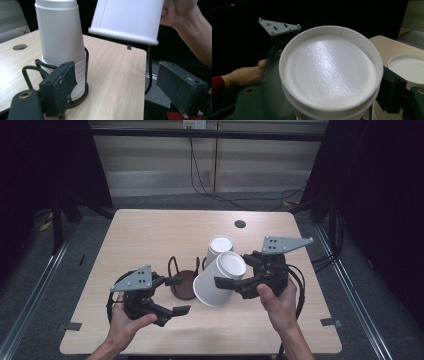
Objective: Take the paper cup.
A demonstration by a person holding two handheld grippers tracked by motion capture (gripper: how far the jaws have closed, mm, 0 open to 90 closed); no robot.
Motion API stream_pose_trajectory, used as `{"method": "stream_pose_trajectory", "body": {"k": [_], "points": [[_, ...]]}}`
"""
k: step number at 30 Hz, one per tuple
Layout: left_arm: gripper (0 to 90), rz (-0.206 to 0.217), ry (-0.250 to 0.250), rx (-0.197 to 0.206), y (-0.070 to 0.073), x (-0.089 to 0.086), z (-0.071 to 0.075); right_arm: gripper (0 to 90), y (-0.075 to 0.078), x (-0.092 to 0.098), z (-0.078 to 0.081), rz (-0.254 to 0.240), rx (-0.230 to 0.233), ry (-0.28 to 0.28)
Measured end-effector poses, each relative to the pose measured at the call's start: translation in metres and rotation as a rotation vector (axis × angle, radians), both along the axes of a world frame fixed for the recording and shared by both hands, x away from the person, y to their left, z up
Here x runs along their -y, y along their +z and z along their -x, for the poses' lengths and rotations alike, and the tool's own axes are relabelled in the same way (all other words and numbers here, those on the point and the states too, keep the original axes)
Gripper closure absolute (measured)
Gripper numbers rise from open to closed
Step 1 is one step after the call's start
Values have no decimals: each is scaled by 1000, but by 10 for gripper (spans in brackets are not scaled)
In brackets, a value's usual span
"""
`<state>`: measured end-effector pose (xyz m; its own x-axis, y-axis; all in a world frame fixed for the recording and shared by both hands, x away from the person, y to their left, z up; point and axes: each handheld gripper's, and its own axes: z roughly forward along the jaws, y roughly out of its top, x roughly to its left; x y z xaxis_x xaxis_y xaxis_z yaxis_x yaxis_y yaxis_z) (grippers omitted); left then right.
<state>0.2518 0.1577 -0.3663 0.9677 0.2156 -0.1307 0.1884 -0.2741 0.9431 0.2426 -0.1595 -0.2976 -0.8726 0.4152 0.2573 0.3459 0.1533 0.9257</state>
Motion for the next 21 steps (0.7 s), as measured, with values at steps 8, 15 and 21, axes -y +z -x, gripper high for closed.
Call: {"method": "stream_pose_trajectory", "body": {"k": [8,15,21], "points": [[158,25,-4,-3,-2,-2,2,236,-12,-5,4,22,-4,16],[157,18,-24,-4,-9,2,2,237,-29,-16,-2,36,-35,39],[157,4,-28,-9,-17,8,0,237,-37,-25,-4,37,-49,63]]}}
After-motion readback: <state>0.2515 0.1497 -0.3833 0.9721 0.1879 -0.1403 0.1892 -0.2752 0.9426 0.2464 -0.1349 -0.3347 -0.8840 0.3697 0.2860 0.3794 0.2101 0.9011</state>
